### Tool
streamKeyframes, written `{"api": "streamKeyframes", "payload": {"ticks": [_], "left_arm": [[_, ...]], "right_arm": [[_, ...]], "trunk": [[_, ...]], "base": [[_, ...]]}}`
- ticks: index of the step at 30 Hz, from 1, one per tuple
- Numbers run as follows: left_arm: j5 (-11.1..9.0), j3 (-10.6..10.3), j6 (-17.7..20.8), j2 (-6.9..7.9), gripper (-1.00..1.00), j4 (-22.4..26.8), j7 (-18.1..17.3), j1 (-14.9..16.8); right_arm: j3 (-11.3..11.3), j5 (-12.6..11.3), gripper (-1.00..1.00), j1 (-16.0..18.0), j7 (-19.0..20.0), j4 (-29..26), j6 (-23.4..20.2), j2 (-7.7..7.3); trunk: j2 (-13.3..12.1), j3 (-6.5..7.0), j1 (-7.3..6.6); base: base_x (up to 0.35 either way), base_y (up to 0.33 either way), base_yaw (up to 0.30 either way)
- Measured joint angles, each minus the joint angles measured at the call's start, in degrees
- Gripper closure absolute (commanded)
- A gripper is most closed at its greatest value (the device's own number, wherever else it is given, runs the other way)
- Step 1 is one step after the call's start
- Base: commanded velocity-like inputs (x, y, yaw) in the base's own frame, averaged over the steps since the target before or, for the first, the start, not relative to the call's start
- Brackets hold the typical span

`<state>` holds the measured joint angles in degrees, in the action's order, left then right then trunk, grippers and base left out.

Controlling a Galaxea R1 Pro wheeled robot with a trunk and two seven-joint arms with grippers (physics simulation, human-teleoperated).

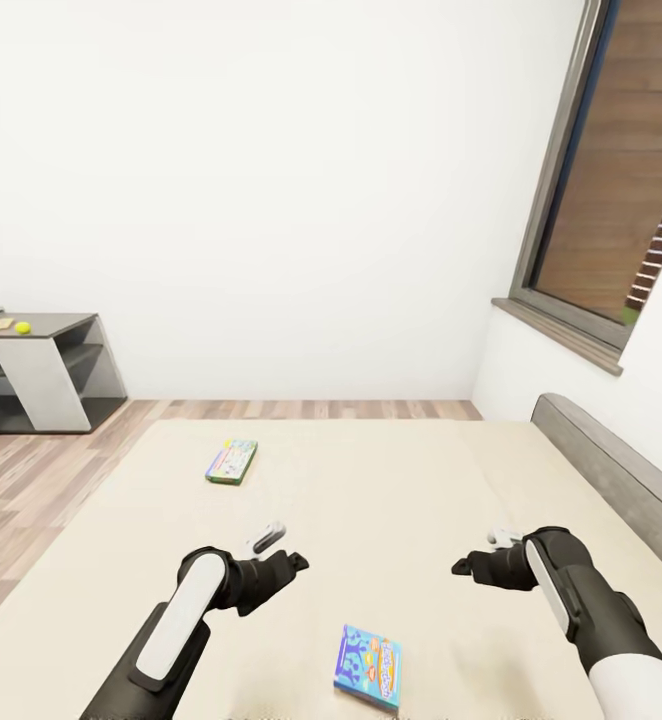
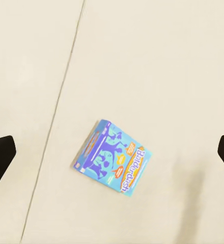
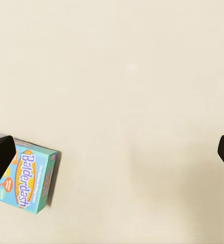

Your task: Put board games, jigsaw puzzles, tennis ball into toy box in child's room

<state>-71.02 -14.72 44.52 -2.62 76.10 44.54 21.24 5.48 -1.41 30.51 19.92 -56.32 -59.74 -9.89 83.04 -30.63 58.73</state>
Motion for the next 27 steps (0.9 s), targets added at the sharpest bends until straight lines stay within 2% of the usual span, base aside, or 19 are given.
{"api": "streamKeyframes", "payload": {"ticks": [9, 12, 17, 23, 26, 27], "left_arm": [[-0.1, 0.3, 0.4, 0.21, -1.0, -0.4, -1.9, 0.1], [-0.1, 0.4, 0.5, 0.37, -1.0, -0.5, -3.4, 0.1], [-0.1, 0.5, 0.7, 0.84, -1.0, -0.8, -8.2, 0.0], [-0.1, 0.5, 0.7, 1.06, -1.0, -0.8, -10.0, -0.1], [-0.1, 0.5, 0.8, 1.11, -1.0, -0.7, -10.8, -0.2], [-0.1, 0.5, 0.8, 1.11, -1.0, -0.7, -10.8, -0.2]], "right_arm": [[-0.1, 0.0, -1.0, 0.0, 0.0, 0.3, 0.0, 0.22], [-0.2, 0.0, -1.0, 0.0, 0.0, 0.4, 0.0, 0.25], [-0.1, -0.1, -1.0, 0.0, 0.3, 0.5, 0.0, 0.32], [-0.2, -0.1, -1.0, -0.1, 3.1, 0.5, 0.0, 0.35], [-0.4, -0.1, -1.0, -0.2, 7.1, 0.5, 0.0, 0.31], [-0.4, -0.1, -1.0, -0.2, 7.1, 0.5, 0.0, 0.31]], "trunk": [[0.0, -0.83, 0.0], [0.0, -1.11, 0.0], [0.0, -1.58, 0.0], [0.0, -2.14, 0.0], [0.0, -2.42, 0.0], [0.0, -2.51, 0.0]], "base": [[0.0, 0.0, 0.0], [0.0, 0.0, 0.0], [0.0, 0.0, 0.0], [0.0, 0.0, 0.0], [0.0, 0.0, 0.0], [0.0, 0.0, 0.0]]}}
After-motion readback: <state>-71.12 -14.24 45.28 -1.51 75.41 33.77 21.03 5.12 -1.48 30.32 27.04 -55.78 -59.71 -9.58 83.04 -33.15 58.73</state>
